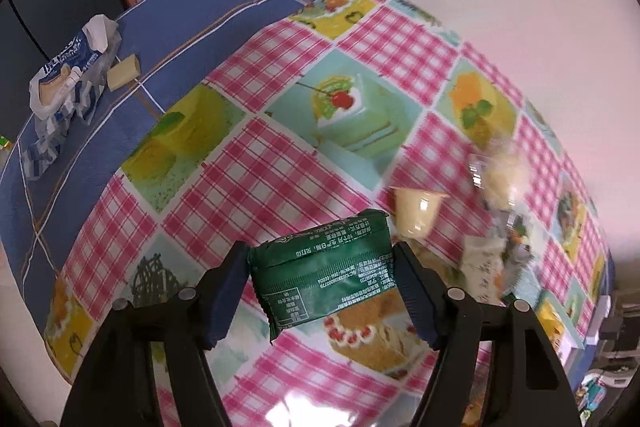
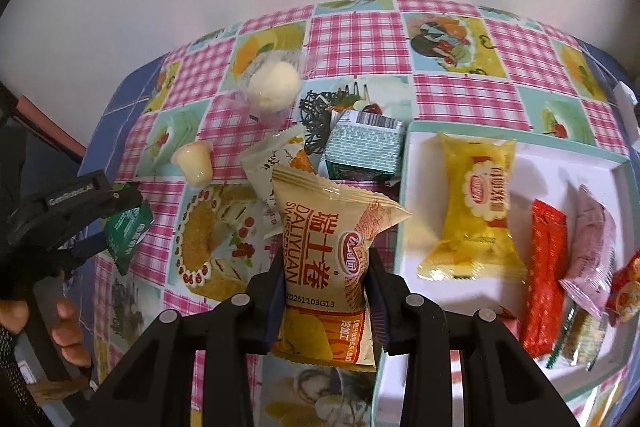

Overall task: Organize snacks
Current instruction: 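Carry both packs into the white tray and open both tools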

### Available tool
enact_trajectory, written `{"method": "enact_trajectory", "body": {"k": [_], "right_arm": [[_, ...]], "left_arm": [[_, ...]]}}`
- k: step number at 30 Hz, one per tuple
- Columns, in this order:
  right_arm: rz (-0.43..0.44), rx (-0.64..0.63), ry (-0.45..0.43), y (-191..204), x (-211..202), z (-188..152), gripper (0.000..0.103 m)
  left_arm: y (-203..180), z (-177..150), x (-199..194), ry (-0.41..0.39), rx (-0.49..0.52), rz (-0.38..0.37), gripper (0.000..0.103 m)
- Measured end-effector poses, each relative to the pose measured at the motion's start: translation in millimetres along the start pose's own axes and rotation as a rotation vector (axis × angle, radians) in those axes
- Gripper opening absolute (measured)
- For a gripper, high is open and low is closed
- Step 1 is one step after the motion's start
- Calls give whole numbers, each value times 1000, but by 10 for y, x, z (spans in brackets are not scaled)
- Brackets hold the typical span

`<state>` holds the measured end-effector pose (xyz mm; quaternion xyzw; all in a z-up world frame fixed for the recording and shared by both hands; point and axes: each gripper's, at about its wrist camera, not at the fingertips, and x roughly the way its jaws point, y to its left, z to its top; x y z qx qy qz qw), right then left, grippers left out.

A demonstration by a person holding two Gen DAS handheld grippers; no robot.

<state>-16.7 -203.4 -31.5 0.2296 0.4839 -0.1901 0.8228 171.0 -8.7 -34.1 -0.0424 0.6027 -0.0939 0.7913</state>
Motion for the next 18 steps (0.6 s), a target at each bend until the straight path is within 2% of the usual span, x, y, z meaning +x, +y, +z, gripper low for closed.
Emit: {"method": "enact_trajectory", "body": {"k": [4,10,18], "right_arm": [[-13,18,-9,-57,-117,-39,39],[-45,57,-8,-196,-282,-112,39],[-53,116,-47,-435,-533,-214,39]], "left_arm": [[-97,-127,-187,-22,40,-21,73],[-322,-266,-442,-45,67,-124,73],[-615,-547,-674,-52,133,-208,73]]}}
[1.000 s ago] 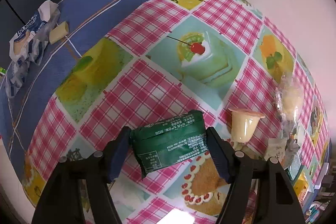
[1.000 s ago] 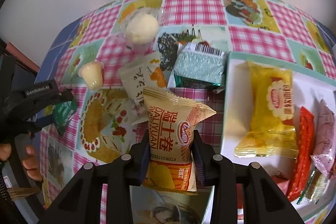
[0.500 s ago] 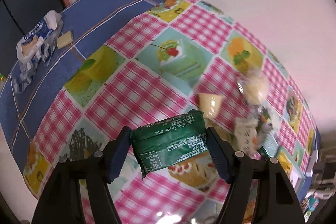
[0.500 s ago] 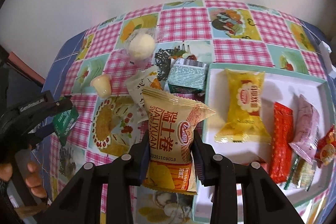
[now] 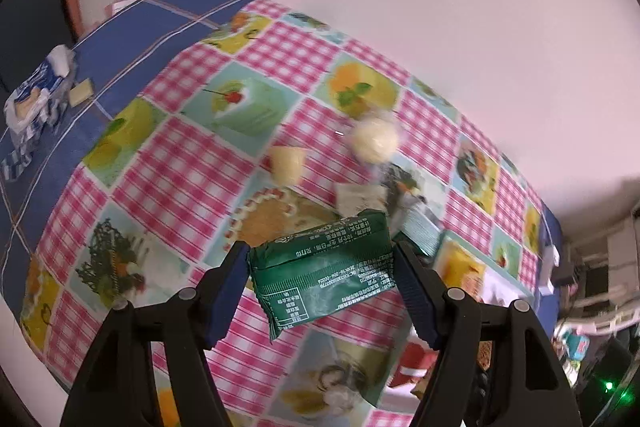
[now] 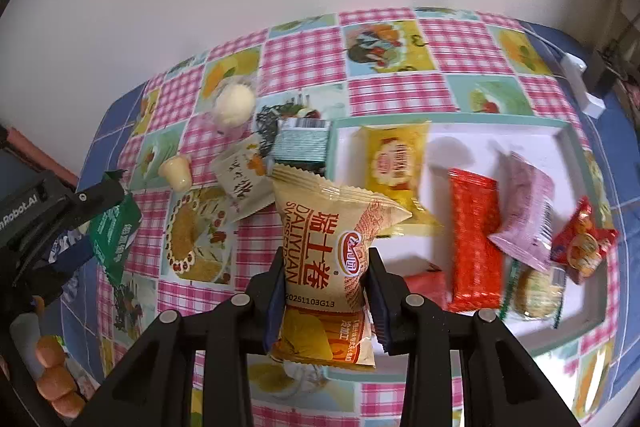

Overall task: Organize snacks
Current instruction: 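Carry both packs into the white tray and open both tools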

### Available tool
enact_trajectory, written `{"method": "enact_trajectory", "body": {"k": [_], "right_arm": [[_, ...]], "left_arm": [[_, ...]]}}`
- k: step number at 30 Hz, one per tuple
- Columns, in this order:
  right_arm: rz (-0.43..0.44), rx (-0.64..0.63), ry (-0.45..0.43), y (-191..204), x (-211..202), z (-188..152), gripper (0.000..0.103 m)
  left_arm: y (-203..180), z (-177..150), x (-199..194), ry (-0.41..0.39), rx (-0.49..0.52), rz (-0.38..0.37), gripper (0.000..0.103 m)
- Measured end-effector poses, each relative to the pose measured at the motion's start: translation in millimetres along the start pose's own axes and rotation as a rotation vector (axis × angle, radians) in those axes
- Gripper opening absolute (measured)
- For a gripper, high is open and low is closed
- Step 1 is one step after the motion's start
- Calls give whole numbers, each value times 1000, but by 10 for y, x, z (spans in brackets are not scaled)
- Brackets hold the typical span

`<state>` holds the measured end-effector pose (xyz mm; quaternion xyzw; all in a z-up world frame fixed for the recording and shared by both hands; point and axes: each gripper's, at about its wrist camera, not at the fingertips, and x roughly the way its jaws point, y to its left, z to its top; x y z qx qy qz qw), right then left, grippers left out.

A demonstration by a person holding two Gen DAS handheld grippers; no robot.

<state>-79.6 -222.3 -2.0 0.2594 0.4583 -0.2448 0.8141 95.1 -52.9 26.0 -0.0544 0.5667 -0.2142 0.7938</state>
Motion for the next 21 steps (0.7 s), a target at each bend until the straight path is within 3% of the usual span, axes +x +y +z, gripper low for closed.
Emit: {"method": "enact_trajectory", "body": {"k": [8,21], "right_arm": [[-24,136,-59,-513,-225,-13,39],[-176,383,-103,-1604,-465,-36,39]], "left_arm": [[-584,-348,-34,13,160,-36,73],[-1555,-949,186,69,442,-86,73]]}}
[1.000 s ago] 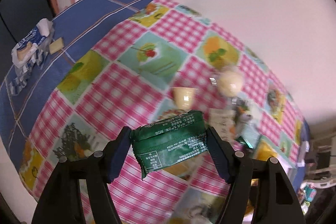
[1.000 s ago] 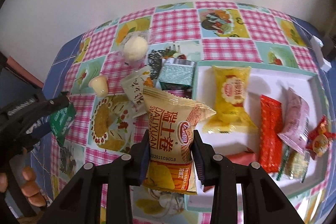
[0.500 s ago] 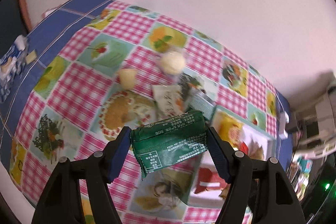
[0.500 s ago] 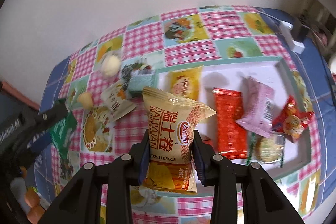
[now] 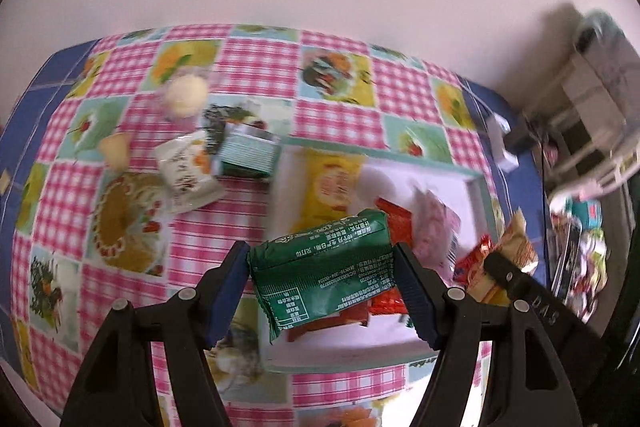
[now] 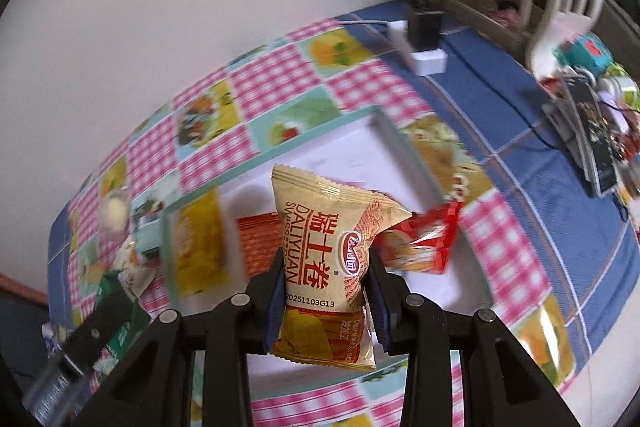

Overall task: Organize snacks
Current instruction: 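Carry both packs into the white tray and open both tools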

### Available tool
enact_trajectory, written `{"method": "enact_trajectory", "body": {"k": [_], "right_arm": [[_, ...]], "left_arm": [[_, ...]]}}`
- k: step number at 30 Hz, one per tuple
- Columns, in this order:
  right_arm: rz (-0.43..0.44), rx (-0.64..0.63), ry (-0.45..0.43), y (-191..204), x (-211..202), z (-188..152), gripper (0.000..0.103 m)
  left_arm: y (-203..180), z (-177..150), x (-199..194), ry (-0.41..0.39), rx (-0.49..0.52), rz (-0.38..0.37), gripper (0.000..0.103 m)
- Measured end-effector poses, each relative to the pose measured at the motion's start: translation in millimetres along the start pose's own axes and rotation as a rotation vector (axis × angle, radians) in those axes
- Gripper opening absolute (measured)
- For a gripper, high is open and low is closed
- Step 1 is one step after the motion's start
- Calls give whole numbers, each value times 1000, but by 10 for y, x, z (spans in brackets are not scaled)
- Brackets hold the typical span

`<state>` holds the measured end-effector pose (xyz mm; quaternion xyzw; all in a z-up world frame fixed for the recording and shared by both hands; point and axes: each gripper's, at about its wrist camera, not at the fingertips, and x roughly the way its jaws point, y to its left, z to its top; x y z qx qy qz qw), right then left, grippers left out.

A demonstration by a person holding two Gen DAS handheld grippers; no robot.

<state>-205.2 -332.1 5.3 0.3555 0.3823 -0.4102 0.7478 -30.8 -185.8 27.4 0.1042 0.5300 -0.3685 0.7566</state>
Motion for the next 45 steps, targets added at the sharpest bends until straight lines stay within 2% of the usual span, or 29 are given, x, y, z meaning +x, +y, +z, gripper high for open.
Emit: {"method": "enact_trajectory", "body": {"k": [7,15,21,30,33,35,42,45], "right_arm": [[-8,36,49,-136,194,13,39],[-4,45,96,-173,359,-15,39],[-4,55,89,-199,335,7,39],[8,64,78,-210,279,21,40],[8,56,79,-194,274,23,45],[3,42,83,-167,282,23,58],[7,-10,104,-47,325,2,67],[13,-29,106,0,327,-12,71]], "left_arm": [[-296,-109,343,72,75,21,73],[-415,-151,609,93,114,47,73],[-357,-120,617,104,83,17,74],[-337,-57,472,74,71,16,75],[-289,-40,424,71,48,26,75],[-238,-20,405,72,25,46,80],[47,36,361,69,-70,136,82],[199,49,322,60,-116,193,92]]}}
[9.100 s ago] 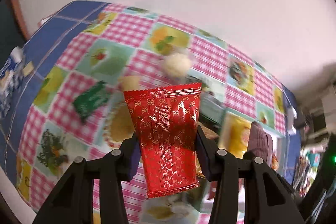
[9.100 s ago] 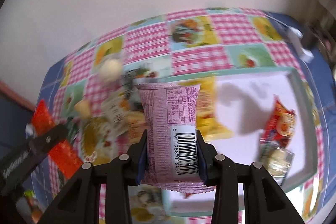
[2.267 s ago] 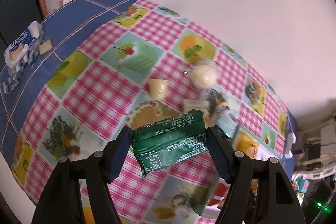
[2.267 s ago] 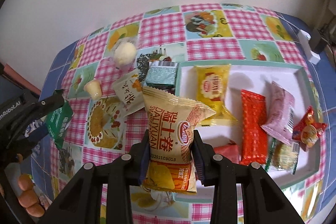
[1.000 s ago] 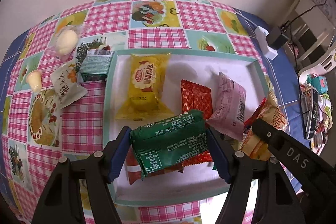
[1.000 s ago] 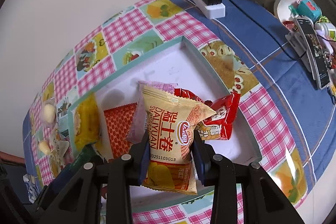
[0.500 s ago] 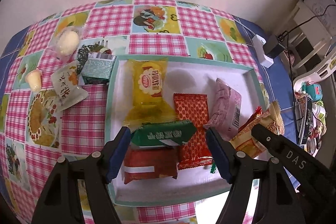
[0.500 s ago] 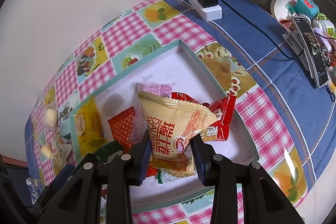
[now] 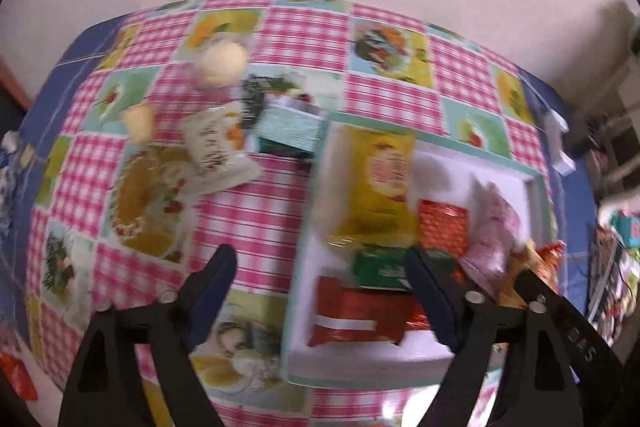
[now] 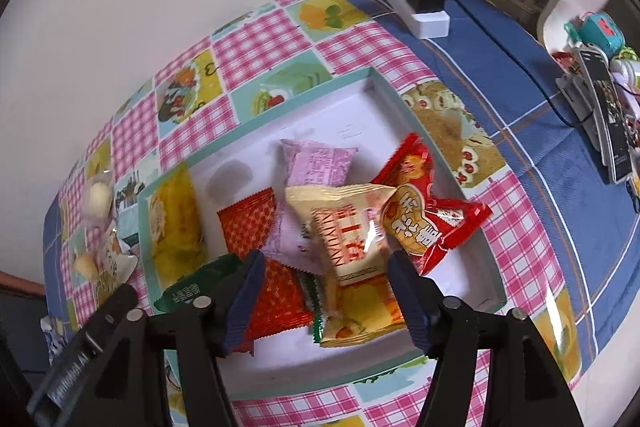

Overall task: Organize snacks
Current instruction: 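Carry both packs into the white tray and open both tools, then move both tools back toward the pudding cup and white snack bag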

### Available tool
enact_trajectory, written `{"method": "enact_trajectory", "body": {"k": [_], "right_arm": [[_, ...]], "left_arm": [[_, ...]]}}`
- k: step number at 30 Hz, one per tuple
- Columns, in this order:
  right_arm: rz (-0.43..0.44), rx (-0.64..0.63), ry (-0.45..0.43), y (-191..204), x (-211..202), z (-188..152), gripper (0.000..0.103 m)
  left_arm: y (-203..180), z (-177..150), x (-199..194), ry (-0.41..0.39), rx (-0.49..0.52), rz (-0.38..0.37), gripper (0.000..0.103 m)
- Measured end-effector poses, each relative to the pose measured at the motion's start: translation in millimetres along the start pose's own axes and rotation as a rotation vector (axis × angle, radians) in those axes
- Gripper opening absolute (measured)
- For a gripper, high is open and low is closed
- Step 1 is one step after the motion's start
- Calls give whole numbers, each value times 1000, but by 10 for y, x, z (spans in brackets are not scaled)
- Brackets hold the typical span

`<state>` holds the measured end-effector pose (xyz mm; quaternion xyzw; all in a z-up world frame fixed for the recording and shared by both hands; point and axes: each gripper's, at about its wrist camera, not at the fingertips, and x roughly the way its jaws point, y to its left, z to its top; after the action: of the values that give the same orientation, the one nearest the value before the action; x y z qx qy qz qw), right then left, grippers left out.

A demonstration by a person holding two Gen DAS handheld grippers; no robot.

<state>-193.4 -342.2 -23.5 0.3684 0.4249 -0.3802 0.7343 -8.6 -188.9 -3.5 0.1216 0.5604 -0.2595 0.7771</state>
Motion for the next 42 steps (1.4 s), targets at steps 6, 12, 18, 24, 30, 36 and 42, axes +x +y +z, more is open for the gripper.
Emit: {"method": "enact_trajectory", "body": {"k": [6,12,18,24,30,36,42], "right_arm": [[12,-37,-4,105,-1,-29,81],[25,-58,-15,185,-14,-51,95],[32,-82,-24,261,-27,-71,103],[32,-135,-34,438,-55,-124,103],[68,-235,-34,812,-83,-248,103],[88,-354,-13,1229,-56,-478,103],[103,-431,-2,1575,-9,-669,103]], "left_arm": [[284,50,-34,-8,-89,34,93],[489,87,-58,-15,-145,49,94],[727,131,-94,-26,-208,54,95],[997,189,-125,-33,-273,50,95],[1342,238,-187,-56,-342,83,95],[1638,292,-256,-94,-340,199,95],[1974,300,-286,-106,-365,287,95]]}}
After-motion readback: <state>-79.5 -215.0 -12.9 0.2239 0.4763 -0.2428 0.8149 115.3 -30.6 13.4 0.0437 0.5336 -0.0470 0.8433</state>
